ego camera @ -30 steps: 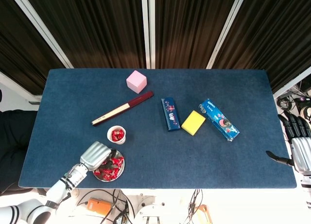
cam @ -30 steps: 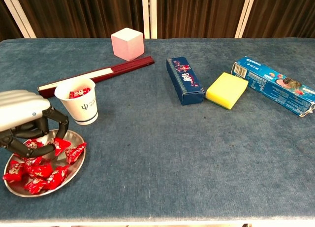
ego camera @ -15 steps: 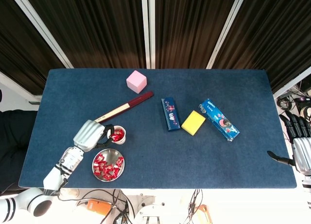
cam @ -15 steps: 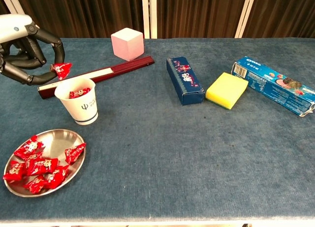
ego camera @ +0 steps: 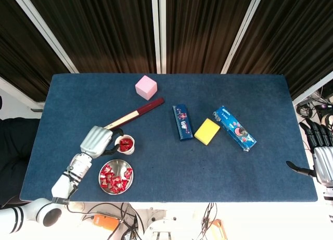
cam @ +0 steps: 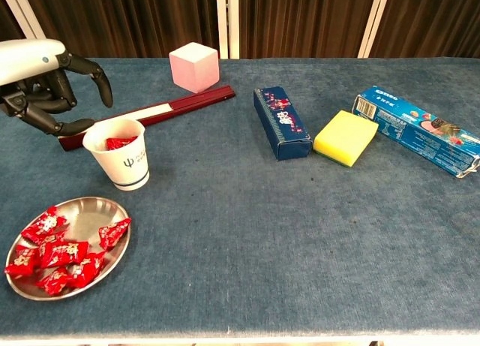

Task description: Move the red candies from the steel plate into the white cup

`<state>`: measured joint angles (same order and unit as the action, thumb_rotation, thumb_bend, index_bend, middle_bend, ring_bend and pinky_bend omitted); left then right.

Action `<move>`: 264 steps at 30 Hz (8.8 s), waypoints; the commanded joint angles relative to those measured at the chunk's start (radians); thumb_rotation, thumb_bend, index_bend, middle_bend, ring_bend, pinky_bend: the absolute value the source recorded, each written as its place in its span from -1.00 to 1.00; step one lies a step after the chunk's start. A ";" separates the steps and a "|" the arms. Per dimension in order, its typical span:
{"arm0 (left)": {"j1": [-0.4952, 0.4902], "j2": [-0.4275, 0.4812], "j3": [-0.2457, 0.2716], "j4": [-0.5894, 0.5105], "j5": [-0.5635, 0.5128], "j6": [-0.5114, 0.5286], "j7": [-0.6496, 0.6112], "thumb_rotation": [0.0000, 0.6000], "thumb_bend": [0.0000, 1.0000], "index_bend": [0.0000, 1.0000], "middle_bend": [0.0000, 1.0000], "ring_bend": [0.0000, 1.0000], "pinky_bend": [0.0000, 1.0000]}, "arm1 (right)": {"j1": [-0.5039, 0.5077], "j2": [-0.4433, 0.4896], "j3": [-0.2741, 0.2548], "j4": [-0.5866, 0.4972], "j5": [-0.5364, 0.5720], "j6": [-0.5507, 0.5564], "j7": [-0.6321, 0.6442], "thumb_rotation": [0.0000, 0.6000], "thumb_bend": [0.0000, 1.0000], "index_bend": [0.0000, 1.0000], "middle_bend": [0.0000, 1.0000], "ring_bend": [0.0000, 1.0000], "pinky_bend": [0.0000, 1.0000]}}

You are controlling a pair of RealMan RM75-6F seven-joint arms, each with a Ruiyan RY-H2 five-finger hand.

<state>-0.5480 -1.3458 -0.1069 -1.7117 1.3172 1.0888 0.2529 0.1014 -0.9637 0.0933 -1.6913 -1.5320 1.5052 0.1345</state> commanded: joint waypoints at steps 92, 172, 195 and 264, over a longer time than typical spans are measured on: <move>0.009 0.006 -0.006 -0.006 0.136 0.032 -0.122 1.00 -0.30 0.12 0.92 0.84 0.67 | -0.017 0.010 0.000 -0.017 -0.008 0.030 -0.007 1.00 -0.68 -1.00 -0.97 -1.00 -0.95; 0.169 -0.053 0.219 0.190 0.278 0.028 0.166 1.00 -0.48 -0.11 0.92 0.84 0.66 | -0.010 0.004 -0.007 -0.042 -0.033 0.027 -0.035 1.00 -0.68 -1.00 -0.97 -1.00 -0.95; 0.111 0.059 0.102 0.036 0.322 0.143 -0.121 1.00 -0.28 0.03 0.92 0.84 0.66 | -0.008 0.010 -0.002 -0.045 -0.031 0.028 -0.030 1.00 -0.68 -1.00 -0.97 -1.00 -0.95; 0.105 0.014 0.220 0.029 0.279 -0.043 0.023 0.96 -0.59 -0.16 0.92 0.84 0.66 | 0.021 0.009 -0.002 -0.068 -0.028 -0.007 -0.061 1.00 -0.68 -1.00 -0.97 -1.00 -0.95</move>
<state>-0.4438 -1.3295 0.1141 -1.6854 1.5994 1.0478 0.2740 0.1222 -0.9548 0.0916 -1.7592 -1.5603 1.4978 0.0738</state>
